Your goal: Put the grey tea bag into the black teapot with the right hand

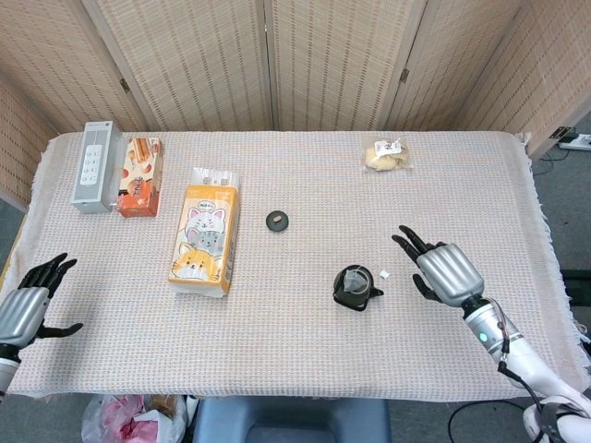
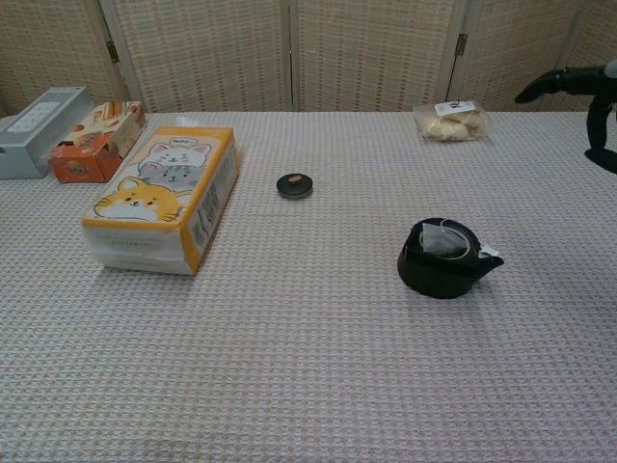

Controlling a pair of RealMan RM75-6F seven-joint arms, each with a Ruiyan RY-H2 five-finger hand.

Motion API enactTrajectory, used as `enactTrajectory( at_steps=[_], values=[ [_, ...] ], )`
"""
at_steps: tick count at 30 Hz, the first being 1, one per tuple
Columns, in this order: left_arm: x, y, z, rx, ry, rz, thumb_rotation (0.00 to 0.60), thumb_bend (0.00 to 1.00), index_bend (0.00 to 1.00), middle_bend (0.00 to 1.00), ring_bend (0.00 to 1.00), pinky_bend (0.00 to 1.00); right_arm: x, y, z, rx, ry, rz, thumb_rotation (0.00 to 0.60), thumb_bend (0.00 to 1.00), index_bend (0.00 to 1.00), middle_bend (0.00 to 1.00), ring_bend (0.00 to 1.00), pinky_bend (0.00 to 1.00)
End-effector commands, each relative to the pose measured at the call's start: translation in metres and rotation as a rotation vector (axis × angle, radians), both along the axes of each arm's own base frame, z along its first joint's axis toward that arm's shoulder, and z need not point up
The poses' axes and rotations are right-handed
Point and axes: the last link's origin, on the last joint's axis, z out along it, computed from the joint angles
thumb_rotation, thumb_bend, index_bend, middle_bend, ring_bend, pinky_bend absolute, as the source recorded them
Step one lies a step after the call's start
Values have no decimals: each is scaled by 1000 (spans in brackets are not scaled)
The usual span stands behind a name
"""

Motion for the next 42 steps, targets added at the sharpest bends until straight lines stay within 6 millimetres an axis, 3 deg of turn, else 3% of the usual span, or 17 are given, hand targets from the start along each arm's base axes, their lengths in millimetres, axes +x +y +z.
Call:
enactTrajectory(
  at_steps=[1, 6, 19, 36, 42],
  values=[
    [1, -2, 2, 11, 1, -5, 600, 139, 11, 0, 0, 92, 28, 3, 8, 186, 43, -46, 600, 778, 0, 43, 759, 882],
    [1, -3, 2, 14, 3, -8, 600, 138, 11, 0, 0, 92, 36, -6, 13, 280, 109, -101, 600, 790, 0, 55, 775, 898],
    [0, -1, 2, 17, 5, -1, 600, 139, 11, 0, 0, 92, 43, -15, -7, 410, 186, -145, 600, 702, 11, 74, 776, 899],
    [0, 0, 0, -3, -5, -4, 600, 139, 11, 0, 0, 92, 47, -32, -52, 509, 221, -157, 600, 698, 24, 86, 776, 899],
    [-2, 0, 2, -1, -11, 2, 600, 138, 11, 0, 0, 92, 49, -36, -58, 509, 230, -160, 600, 698, 25, 89, 776, 899]
  ],
)
